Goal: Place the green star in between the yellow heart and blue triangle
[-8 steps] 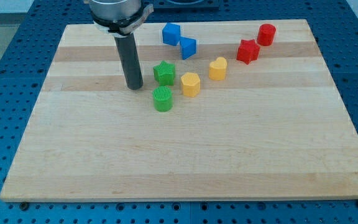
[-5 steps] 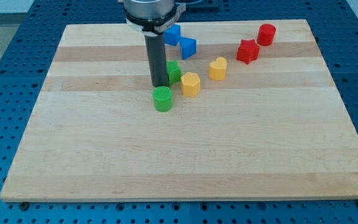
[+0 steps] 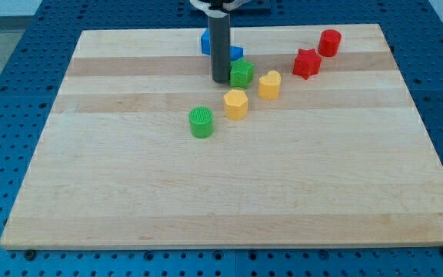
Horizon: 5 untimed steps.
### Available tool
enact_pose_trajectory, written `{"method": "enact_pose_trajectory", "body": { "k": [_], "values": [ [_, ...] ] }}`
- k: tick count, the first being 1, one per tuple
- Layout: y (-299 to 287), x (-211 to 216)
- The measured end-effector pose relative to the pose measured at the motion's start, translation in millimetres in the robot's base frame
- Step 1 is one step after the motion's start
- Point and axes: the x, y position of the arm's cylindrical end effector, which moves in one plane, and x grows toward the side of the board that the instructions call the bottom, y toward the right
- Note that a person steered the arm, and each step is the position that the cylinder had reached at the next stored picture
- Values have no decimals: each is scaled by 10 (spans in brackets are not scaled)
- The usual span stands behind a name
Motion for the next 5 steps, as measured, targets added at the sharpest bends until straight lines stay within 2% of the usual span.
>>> {"method": "enact_pose_trajectory", "body": {
  "k": [5],
  "values": [
    [170, -11]
  ]
}}
